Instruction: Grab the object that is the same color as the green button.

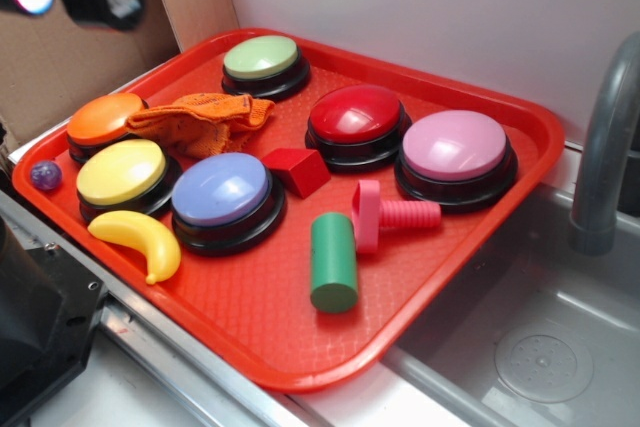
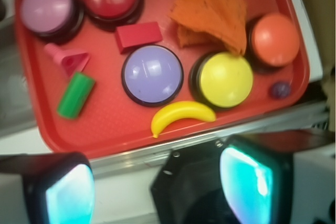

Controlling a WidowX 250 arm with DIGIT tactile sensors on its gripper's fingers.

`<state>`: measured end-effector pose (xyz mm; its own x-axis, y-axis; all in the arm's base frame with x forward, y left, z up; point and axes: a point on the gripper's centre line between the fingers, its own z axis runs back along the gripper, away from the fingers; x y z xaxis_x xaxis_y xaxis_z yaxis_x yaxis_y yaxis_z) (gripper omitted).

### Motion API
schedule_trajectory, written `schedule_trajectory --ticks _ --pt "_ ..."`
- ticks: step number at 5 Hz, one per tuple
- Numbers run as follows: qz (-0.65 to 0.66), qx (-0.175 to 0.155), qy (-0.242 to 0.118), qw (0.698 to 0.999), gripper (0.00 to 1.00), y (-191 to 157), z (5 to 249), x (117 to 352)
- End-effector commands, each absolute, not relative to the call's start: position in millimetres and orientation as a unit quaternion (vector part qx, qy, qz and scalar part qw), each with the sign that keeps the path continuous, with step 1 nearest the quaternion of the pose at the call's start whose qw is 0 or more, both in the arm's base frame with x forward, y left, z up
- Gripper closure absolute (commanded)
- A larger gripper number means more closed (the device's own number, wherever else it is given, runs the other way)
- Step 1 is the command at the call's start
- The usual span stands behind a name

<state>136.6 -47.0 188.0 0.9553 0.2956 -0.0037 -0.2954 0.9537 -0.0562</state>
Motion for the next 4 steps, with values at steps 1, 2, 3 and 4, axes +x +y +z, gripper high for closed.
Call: schedule_trajectory --ticks 1,2,3,4 --pt "0.265 -0.066 -0.010 0.962 0.00 -94 136 173" --pt "0.292 -0.056 -0.031 0.954 0.00 -117 103 186" --pt "0.301 -0.064 -0.024 0.951 0.00 -139 70 196" --pt "0.312 -0.062 -0.013 0.948 0.00 -148 46 201"
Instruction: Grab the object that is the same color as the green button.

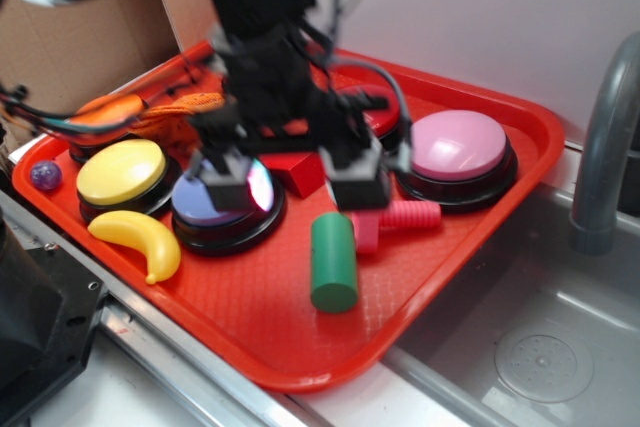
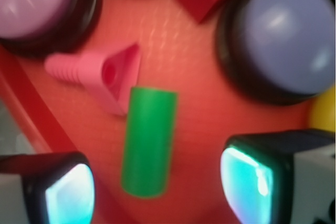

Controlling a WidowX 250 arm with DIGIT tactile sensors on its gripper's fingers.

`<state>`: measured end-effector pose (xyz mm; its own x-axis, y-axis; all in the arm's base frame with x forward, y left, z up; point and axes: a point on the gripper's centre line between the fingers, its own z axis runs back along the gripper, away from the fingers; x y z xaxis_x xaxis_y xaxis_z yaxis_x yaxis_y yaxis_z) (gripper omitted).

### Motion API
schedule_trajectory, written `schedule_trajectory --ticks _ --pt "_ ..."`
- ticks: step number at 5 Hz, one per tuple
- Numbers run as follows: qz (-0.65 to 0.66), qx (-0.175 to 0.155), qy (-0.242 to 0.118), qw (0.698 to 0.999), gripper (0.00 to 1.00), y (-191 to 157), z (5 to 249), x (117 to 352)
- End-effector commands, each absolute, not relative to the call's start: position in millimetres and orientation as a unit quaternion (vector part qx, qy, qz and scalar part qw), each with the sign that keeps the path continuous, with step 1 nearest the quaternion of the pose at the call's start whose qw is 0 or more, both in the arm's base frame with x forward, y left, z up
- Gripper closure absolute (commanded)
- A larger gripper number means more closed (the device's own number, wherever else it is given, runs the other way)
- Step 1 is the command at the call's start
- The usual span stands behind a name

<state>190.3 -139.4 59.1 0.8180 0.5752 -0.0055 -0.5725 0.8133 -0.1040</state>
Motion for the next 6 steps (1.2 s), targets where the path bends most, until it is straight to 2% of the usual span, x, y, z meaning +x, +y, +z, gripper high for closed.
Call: schedule_trajectory --ticks 1,2,3,5,6 --pt "0.329 -0.064 -0.016 0.942 0.00 -149 32 204" --pt "0.343 -0.083 -0.014 0.936 0.00 -145 28 204" --pt "0.344 -0.079 -0.014 0.935 1.00 -144 24 205" --pt "0.305 -0.073 -0.031 0.949 1.00 -138 40 207" --pt "0.227 -0.052 -0.027 0.972 1.00 -127 72 205"
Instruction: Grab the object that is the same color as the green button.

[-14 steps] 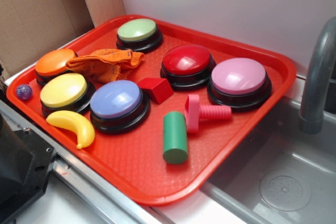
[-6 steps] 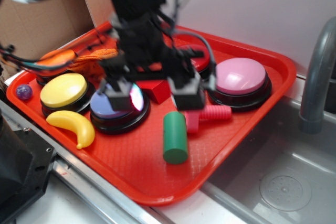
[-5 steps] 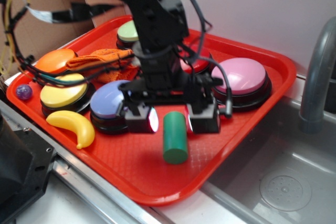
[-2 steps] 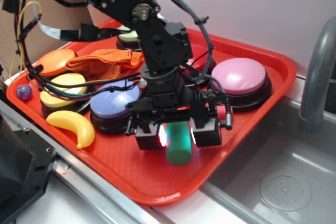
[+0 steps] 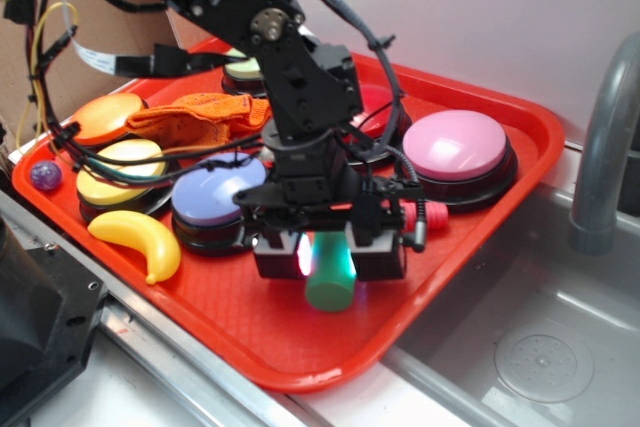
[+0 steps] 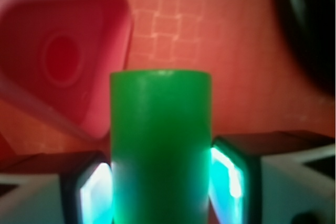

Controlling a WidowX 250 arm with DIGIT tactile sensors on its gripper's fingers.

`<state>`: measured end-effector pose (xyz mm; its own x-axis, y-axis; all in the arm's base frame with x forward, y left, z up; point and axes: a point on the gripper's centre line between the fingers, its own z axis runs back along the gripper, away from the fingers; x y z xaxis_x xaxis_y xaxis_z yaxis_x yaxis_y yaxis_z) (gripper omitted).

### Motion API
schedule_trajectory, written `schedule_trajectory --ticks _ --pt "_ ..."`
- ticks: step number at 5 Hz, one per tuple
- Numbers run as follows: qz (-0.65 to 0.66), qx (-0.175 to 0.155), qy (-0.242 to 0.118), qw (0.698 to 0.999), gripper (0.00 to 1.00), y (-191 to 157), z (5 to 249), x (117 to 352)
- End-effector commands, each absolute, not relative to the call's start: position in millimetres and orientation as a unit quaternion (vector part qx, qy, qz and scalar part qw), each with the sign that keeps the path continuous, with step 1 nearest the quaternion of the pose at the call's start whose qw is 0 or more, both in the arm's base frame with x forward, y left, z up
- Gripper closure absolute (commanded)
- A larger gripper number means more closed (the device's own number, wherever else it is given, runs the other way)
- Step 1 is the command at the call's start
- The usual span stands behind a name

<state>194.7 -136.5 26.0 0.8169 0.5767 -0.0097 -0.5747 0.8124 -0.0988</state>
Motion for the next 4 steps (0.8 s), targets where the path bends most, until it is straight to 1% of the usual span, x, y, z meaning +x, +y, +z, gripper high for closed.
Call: schedule_trajectory --ticks 1,2,3,4 --pt "0.147 -0.016 -0.008 0.989 1.00 -109 110 206" --pt "0.088 0.013 0.009 0.996 1.00 -94 134 204" --pt "0.022 0.022 0.029 0.999 1.00 -80 156 203" --pt "-0.010 -0.009 0.011 1.000 1.00 -63 173 194"
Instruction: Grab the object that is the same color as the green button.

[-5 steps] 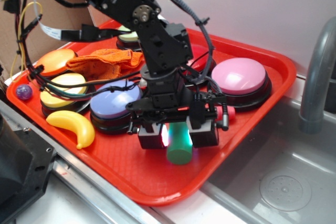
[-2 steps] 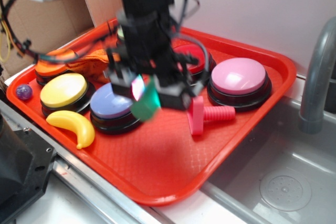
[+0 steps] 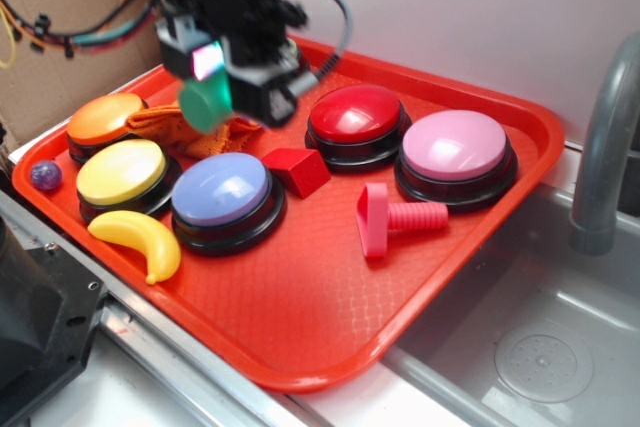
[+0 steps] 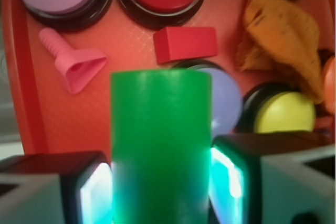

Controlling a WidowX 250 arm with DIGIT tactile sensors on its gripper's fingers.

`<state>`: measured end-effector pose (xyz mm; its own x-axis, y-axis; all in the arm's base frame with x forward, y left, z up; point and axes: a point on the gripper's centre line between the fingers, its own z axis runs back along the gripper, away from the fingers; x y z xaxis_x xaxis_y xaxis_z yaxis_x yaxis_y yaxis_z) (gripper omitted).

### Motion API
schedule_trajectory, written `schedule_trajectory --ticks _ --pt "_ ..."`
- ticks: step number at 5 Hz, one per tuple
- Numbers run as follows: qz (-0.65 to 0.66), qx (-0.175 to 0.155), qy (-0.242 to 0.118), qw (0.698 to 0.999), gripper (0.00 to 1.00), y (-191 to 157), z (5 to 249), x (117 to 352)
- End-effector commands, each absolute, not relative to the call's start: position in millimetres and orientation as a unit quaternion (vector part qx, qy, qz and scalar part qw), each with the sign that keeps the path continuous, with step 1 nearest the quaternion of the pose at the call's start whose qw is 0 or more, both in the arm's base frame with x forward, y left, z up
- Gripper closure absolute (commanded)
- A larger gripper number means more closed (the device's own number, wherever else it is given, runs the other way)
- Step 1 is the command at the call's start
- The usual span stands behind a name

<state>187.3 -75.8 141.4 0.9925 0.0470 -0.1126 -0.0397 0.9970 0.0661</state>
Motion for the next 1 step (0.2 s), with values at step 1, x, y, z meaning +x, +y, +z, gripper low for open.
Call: schedule_trajectory --ticks 1 --pt "0.007 -0.018 0.014 1.000 1.00 -49.8 179.3 192.1"
